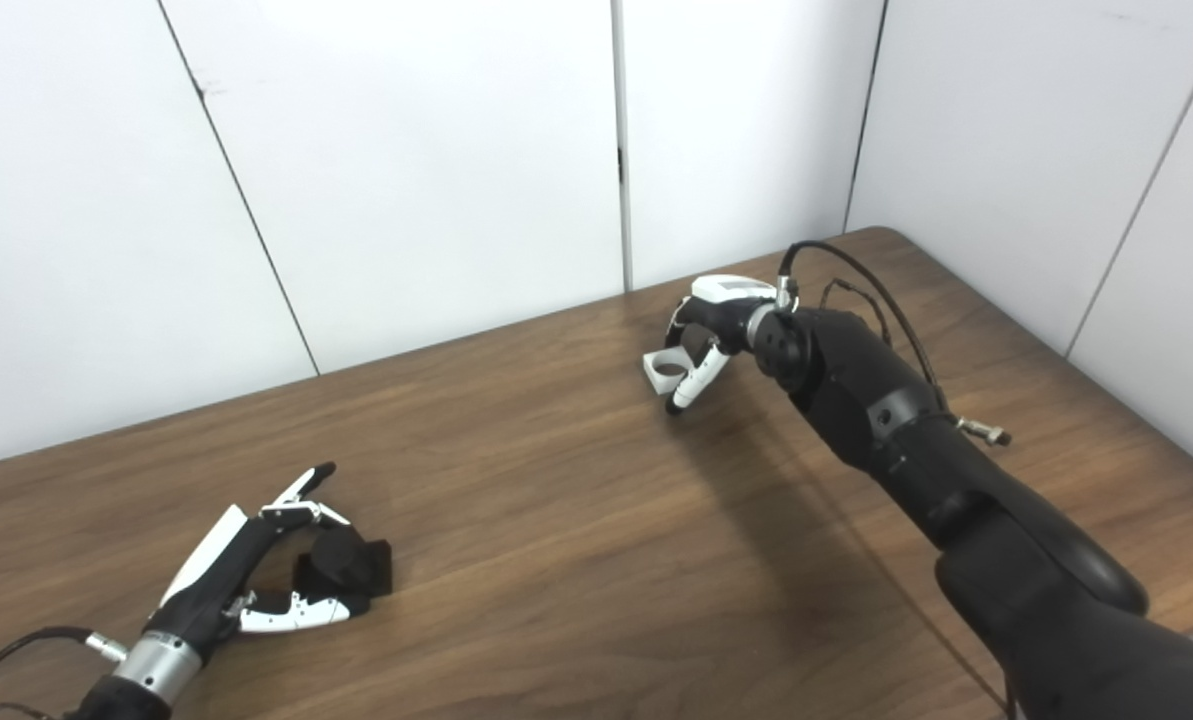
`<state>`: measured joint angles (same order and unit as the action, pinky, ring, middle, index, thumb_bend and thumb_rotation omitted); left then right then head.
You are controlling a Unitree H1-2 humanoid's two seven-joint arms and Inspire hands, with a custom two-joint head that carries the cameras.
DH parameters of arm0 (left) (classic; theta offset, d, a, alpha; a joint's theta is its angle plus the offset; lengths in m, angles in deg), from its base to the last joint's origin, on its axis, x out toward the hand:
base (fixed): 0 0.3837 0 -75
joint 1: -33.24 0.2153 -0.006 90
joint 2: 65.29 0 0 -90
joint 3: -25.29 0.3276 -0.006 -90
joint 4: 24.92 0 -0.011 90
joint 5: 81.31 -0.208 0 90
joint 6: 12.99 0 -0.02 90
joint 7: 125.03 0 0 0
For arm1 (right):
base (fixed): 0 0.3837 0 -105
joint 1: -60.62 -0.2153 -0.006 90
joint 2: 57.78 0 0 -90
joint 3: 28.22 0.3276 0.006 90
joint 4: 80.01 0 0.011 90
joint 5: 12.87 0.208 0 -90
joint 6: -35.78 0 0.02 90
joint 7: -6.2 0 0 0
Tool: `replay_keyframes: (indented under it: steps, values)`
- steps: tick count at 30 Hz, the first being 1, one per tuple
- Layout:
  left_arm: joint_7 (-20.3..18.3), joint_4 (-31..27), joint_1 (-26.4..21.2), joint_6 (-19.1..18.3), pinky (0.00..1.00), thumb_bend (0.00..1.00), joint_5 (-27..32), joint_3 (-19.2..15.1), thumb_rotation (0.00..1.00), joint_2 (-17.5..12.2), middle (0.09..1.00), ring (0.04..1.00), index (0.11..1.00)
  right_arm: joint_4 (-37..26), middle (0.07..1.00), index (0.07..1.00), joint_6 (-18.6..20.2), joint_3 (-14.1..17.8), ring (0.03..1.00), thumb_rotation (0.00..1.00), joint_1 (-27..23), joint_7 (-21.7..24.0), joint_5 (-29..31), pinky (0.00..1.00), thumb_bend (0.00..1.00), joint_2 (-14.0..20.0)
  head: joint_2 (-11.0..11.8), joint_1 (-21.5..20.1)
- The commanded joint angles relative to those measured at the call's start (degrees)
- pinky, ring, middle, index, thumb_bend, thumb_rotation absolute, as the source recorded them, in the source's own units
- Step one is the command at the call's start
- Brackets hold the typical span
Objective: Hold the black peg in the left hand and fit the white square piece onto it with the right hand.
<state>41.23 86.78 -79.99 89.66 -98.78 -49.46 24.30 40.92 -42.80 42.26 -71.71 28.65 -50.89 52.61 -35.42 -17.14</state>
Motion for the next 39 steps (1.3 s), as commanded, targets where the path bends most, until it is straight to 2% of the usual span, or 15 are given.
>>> replay_keyframes:
  steps: [1,5,21,26,34,39]
  values:
    - [-1.1,1.3,0.3,-2.2,1.0,0.52,-1.0,0.5,0.08,-1.2,1.0,1.0,0.494,-0.9,0.925,0.539,-2.0,1.0,1.0,0.18,-2.1,-2.0,0.8,1.0,0.56,0.7,0.0,-0.1]
    - [-1.0,1.6,0.3,-2.0,1.0,0.52,-1.2,0.6,0.08,-1.2,1.0,1.0,0.494,-0.6,0.89,0.491,-3.3,1.2,0.989,0.14,-1.8,-3.9,0.8,1.0,0.51,0.7,-0.2,0.1]
    - [-1.0,0.8,0.7,-3.1,1.0,0.52,-1.9,1.0,0.08,-1.2,1.0,1.0,0.494,-0.5,0.855,0.485,-6.2,1.3,0.984,0.14,-1.1,-5.6,0.8,1.0,0.51,1.5,-0.9,0.8]
    - [-0.9,0.6,0.6,-4.3,0.99,0.52,-2.5,1.3,0.08,-0.9,1.0,1.0,0.495,-0.8,0.85,0.484,-8.3,1.9,0.979,0.14,-0.7,-6.8,1.2,1.0,0.52,2.1,-1.4,2.9]
    - [-0.1,0.8,0.0,-6.4,1.0,0.52,-3.7,2.3,0.08,0.8,1.0,1.0,0.494,-5.0,0.842,0.484,-13.1,4.7,0.975,0.14,0.5,-7.6,3.9,1.0,0.52,4.0,-2.9,10.7]
    - [0.7,0.8,-0.3,-7.6,1.0,0.52,-4.5,3.0,0.08,2.0,1.0,1.0,0.494,-8.2,0.846,0.484,-15.5,6.2,0.97,0.14,0.9,-6.6,5.4,1.0,0.52,5.0,-3.4,13.7]
